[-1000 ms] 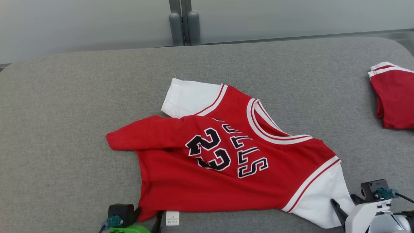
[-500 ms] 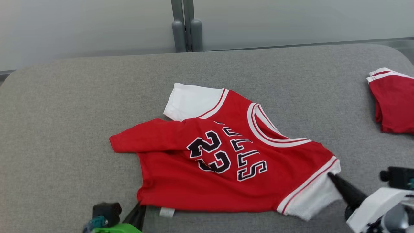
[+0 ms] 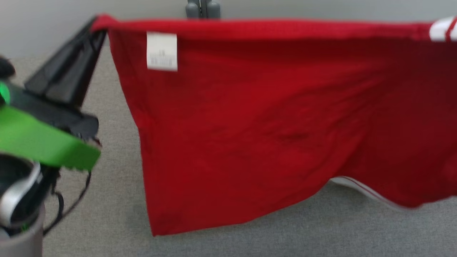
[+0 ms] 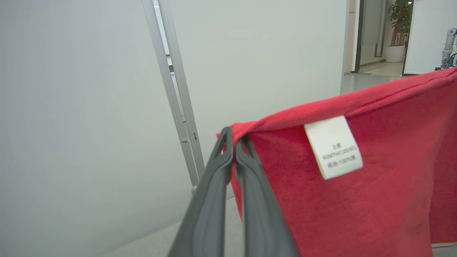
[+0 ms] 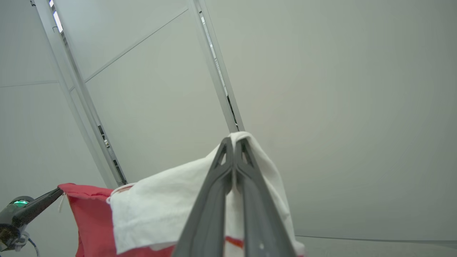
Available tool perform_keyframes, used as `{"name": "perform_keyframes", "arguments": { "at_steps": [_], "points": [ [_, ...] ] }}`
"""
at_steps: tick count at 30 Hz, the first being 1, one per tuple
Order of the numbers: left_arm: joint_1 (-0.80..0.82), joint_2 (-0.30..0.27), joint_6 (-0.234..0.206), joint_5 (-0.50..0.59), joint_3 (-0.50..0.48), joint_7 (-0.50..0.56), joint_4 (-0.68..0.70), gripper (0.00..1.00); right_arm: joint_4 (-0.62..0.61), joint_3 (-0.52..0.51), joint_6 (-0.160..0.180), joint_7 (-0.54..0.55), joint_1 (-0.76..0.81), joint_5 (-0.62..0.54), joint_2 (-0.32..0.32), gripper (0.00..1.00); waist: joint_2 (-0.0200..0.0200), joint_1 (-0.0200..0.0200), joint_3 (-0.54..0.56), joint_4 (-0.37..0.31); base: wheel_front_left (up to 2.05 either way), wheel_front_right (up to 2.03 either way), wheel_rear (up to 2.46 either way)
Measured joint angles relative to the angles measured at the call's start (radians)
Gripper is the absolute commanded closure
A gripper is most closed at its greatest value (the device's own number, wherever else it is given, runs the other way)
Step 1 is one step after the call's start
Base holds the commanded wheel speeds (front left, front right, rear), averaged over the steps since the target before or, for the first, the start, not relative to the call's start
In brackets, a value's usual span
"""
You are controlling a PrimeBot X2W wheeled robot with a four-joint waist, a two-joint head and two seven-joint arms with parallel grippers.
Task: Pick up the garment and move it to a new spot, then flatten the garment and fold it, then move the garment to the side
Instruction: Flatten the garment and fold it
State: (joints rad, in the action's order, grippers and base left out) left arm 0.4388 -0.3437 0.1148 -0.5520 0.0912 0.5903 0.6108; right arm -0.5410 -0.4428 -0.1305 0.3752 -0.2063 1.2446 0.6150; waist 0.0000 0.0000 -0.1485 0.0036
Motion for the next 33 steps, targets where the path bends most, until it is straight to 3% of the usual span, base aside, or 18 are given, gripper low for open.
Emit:
{"name": "perform_keyframes", "arguments": {
  "at_steps": [4,7,9,12,16,21,27,33],
  "points": [
    [0.389,-0.009,0.008,0.046,0.057,0.007,-0.244,1.0,0.217,0.071,0.0,0.11,-0.372,-0.073,0.03,1.0,0.0,0.0,-0.086,0.001,0.0,0.0,0.0],
    [0.62,0.019,0.01,0.09,0.122,-0.041,-0.454,1.0,0.415,0.144,0.0,0.172,-0.706,-0.256,-0.004,1.0,0.0,0.0001,-0.167,0.003,0.0,0.0,0.0],
    [0.769,0.044,0.013,0.148,0.165,-0.134,-0.626,1.0,0.579,0.188,0.0,0.178,-0.956,-0.401,-0.101,1.0,0.0,0.0001,-0.236,0.008,0.0,0.0,0.0],
    [0.917,0.074,0.009,0.227,0.182,-0.282,-0.802,1.0,0.748,0.207,0.0,0.149,-1.181,-0.57,-0.223,1.0,0.0,0.0004,-0.318,0.016,0.0,0.0,0.0],
    [1.115,0.104,-0.02,0.308,0.177,-0.505,-0.973,1.0,0.865,0.213,0.0,0.054,-1.424,-0.713,-0.314,1.0,0.0,0.0001,-0.42,0.023,0.0,0.0,0.0],
    [1.102,0.12,-0.01,0.326,0.222,-0.634,-1.188,1.0,0.946,0.322,0.0,0.081,-1.365,-0.734,-0.343,1.0,0.0,0.0004,-0.513,0.026,0.0,0.0,0.0],
    [0.937,0.101,0.009,0.322,0.308,-0.661,-1.319,1.0,0.927,0.431,0.0,0.203,-1.058,-0.717,-0.243,1.0,0.0,0.0003,-0.553,0.02,0.0,0.0,0.0],
    [0.702,0.059,0.014,0.239,0.421,-0.62,-1.272,1.0,0.762,0.456,0.0,0.344,-0.733,-0.615,-0.142,1.0,0.0,0.0,-0.509,0.021,0.0,0.0,0.0]
  ]
}}
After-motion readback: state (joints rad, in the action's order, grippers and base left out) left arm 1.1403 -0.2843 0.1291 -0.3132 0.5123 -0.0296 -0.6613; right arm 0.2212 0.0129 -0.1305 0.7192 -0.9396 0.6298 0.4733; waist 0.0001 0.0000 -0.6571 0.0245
